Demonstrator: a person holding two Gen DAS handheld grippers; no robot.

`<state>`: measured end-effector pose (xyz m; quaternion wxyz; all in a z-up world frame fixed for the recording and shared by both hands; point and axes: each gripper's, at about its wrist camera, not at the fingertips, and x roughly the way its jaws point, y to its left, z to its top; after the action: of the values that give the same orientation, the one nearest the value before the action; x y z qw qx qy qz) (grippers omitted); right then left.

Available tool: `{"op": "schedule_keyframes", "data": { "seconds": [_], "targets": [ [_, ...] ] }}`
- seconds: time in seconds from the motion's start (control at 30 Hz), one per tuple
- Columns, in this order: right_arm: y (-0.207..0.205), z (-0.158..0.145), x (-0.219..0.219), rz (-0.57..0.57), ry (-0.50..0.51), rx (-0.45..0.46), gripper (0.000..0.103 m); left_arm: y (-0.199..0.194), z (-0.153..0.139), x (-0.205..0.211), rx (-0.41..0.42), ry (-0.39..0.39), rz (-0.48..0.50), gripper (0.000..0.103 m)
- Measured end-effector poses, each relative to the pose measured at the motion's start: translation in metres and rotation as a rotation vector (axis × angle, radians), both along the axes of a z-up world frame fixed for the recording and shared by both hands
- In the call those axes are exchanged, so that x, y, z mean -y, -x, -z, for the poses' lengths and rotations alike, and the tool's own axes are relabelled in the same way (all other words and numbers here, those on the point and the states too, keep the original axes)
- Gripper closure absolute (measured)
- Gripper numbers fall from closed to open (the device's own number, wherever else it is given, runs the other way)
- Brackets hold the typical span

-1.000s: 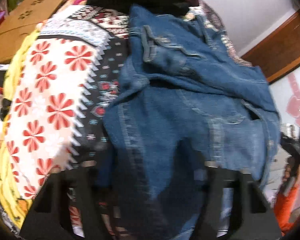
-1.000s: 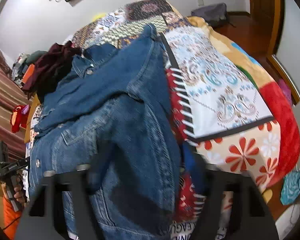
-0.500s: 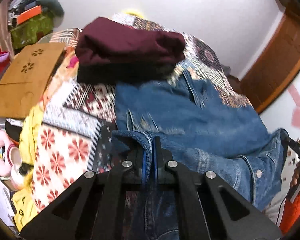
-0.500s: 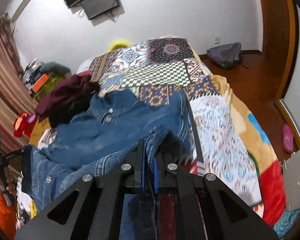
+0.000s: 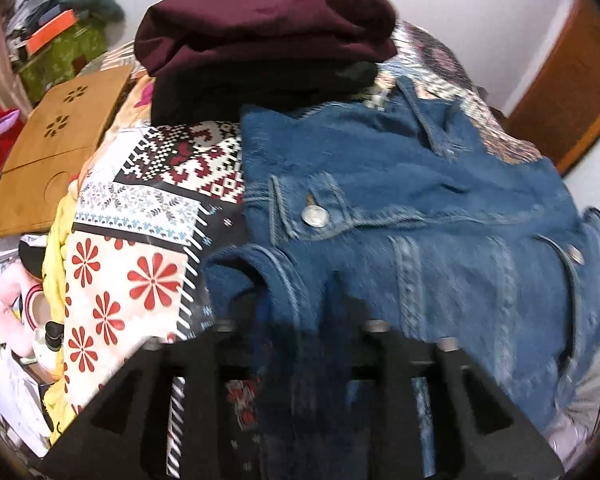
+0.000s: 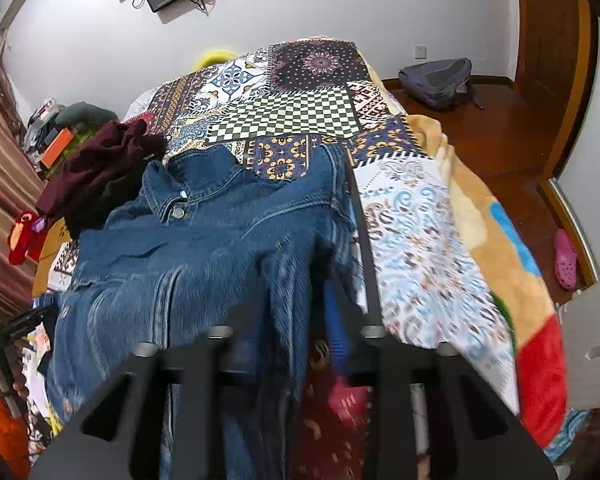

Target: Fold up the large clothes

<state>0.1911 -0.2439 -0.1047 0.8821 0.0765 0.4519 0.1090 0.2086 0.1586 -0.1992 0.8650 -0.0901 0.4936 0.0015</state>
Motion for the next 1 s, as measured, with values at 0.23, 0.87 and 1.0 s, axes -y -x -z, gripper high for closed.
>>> {"op": "schedule_keyframes", "data": {
  "seconds": [0.23,0.87,1.0],
  "targets": [
    [0.031,0.015,0.014,0.006,-0.066,-0.075,0.049,0.029,0.002,0.003,-0.036,0.029,0.03,0.042],
    [0.06,0.027,-0.029,-0.127,-0.102,-0.049,0.088,0.071,0.012,-0.002,-0.038,0.287,0.006,0.082],
    [0.054,0.0,-0.035,-0.156,-0.117,0.039,0.089,0.07,-0.026,0.001,0.062,0.29,0.027,0.088]
  ]
}}
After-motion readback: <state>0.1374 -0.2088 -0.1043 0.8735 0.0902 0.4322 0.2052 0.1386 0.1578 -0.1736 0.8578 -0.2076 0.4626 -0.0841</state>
